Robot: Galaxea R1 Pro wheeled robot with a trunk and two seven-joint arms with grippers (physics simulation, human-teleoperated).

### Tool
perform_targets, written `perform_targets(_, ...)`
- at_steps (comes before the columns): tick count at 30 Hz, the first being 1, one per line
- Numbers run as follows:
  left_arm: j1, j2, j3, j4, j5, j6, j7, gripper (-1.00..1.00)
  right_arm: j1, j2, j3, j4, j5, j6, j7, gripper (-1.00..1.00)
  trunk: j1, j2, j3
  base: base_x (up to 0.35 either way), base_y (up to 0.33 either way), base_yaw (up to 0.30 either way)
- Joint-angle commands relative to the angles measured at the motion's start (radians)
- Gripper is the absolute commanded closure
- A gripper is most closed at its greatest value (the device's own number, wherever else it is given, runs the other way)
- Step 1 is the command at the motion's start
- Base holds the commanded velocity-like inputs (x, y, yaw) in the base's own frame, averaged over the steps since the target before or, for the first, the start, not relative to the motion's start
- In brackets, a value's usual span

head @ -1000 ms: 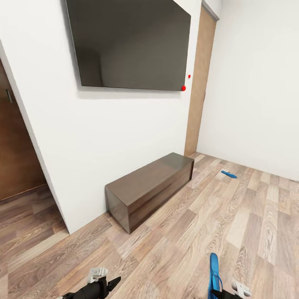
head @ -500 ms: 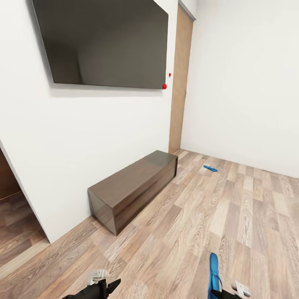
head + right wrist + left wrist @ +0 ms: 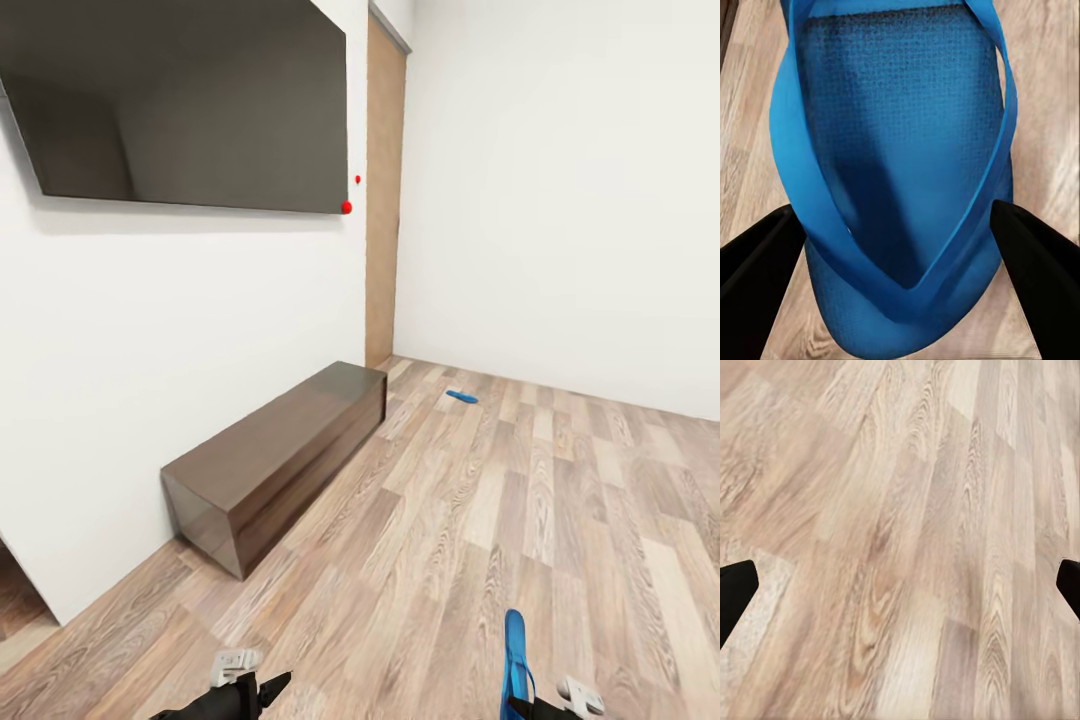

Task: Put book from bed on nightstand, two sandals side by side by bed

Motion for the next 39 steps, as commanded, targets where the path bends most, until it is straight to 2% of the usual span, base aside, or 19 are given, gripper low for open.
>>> perform_targets(1, 0.000, 0.000, 0.000, -0.001, 0.010, 0.010, -0.003, -1.00, -0.001, 0.000, -0.009, 0.000, -0.002, 0.008, 0.004, 1.00, 0.000, 0.000, -0.001, 0.000, 0.000, -0.292)
perform_targets(39, 0.000, -0.002, -0.001, -0.001, 0.010, 0.008, -0.002, -1.00, -0.001, 0.000, -0.010, 0.000, -0.002, 0.008, 0.004, 1.00, 0.000, 0.000, -0.001, 0.000, 0.000, -0.292)
